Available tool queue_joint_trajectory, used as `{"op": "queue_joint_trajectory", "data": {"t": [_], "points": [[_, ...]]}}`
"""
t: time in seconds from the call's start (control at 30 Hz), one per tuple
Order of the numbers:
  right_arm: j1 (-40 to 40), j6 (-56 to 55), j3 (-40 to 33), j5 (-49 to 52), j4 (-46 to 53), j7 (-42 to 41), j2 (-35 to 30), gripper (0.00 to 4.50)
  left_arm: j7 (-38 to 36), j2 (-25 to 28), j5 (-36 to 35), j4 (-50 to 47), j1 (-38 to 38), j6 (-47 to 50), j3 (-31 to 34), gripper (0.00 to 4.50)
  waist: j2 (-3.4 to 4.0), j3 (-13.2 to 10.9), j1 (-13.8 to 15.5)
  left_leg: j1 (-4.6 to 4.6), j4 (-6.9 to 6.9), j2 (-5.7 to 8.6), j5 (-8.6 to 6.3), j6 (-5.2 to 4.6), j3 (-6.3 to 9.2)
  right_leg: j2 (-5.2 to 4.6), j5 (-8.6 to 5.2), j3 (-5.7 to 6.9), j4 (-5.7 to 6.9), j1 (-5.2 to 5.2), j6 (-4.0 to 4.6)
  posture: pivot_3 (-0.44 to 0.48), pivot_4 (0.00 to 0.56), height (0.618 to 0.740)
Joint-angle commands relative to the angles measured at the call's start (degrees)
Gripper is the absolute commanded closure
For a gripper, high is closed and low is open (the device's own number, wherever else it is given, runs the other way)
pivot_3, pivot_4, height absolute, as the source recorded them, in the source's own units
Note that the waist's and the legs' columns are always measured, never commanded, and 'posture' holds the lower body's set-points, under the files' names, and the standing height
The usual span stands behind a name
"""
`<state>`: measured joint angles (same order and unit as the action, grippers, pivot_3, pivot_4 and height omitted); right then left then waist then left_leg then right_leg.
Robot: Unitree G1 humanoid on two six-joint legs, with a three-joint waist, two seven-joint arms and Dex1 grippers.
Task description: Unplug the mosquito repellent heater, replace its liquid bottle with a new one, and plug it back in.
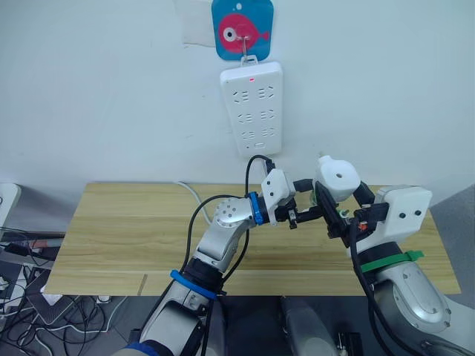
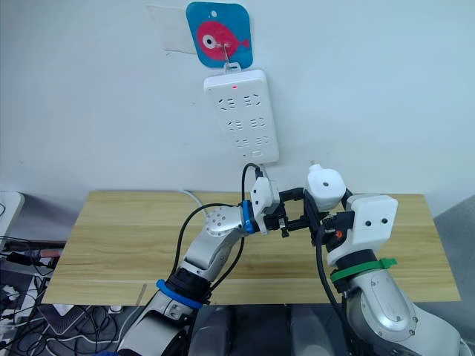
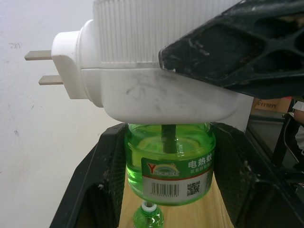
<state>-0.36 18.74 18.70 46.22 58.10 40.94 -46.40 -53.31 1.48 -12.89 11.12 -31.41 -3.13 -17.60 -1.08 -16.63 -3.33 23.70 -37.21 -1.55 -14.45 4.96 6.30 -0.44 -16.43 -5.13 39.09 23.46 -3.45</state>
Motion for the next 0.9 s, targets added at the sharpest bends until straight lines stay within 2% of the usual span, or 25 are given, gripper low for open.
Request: {"op": "queue_joint_trajectory", "data": {"t": [0.03, 0.1, 0.17, 0.33, 0.53, 0.67, 0.73, 0.9], "points": [[0.15, 0.43, -1.72, -0.36, 1.90, -0.94, 0.30, 1.61, -0.47, -0.66, -0.82, -3.37, 0.26, -1.29, -0.69, 2.27, 0.00, 0.00, 0.00, 0.00, 0.00, 0.00, 0.00, 0.00, 0.00, 0.00, 0.00, 0.00, 0.00, 0.00, 0.00, -0.060, 0.266, 0.740], [0.22, 0.74, -2.09, -0.46, 1.90, -1.23, 0.52, 1.61, -0.71, -0.51, -1.06, -3.61, 0.45, -1.08, -0.68, 2.27, 0.00, 0.00, 0.01, 0.00, 0.00, 0.00, 0.00, 0.00, 0.00, 0.00, 0.00, 0.00, 0.00, 0.00, 0.00, -0.058, 0.266, 0.740], [0.40, 1.01, -2.46, -0.69, 1.90, -1.52, 0.72, 1.61, -1.33, -0.28, -2.02, -4.04, 0.60, 0.28, -0.49, 1.52, 0.00, 0.00, 0.01, 0.00, 0.00, 0.00, 0.00, 0.00, 0.00, 0.00, 0.00, 0.00, 0.00, 0.00, 0.00, -0.055, 0.262, 0.740], [2.29, 1.05, -4.92, -1.05, 1.90, -3.08, 0.47, 1.61, -3.07, 3.11, -3.93, -7.49, 1.44, 2.70, 1.04, 0.00, 0.03, 0.03, 0.00, 0.00, 0.00, -0.01, 0.00, 0.01, 0.00, 0.00, 0.00, 0.01, 0.01, 0.00, 0.00, -0.041, 0.252, 0.740], [4.89, 1.59, -10.24, -0.42, 1.90, -7.37, 0.76, 1.61, -5.69, 13.59, -9.09, -16.74, 4.54, 10.72, 5.57, 0.00, 0.07, 0.07, 0.00, -0.06, 0.03, -0.04, 0.00, 0.01, 0.00, 0.01, 0.00, 0.00, 0.08, 0.00, 0.00, -0.011, 0.240, 0.740], [4.44, 2.00, -13.12, 2.62, 1.90, -12.88, 0.48, 1.61, -6.97, 22.08, -14.48, -21.32, 5.90, 17.99, 11.63, 0.00, 0.07, 0.08, 0.14, -0.06, 0.03, -0.05, 0.01, 0.01, 0.01, 0.01, 0.00, 0.01, 0.08, 0.00, 0.00, 0.026, 0.234, 0.740], [3.92, 2.30, -13.82, 4.42, 1.90, -15.43, 0.22, 1.61, -6.45, 24.00, -15.35, -21.27, 5.62, 19.11, 13.59, 0.00, 0.06, 0.09, 0.35, -0.06, 0.02, -0.05, 0.01, 0.01, 0.03, 0.00, 0.00, 0.04, 0.09, 0.00, 0.00, 0.035, 0.232, 0.740], [-0.39, 5.83, -15.10, 6.47, 1.90, -17.95, -0.21, 1.61, -6.54, 26.85, -14.63, -13.25, -0.39, 17.83, 17.75, 0.00, 0.02, 0.13, 1.54, -0.04, -0.03, -0.02, 0.01, 0.01, 0.05, -0.01, 0.00, 0.09, 0.09, -0.02, 0.01, 0.071, 0.224, 0.740]]}}
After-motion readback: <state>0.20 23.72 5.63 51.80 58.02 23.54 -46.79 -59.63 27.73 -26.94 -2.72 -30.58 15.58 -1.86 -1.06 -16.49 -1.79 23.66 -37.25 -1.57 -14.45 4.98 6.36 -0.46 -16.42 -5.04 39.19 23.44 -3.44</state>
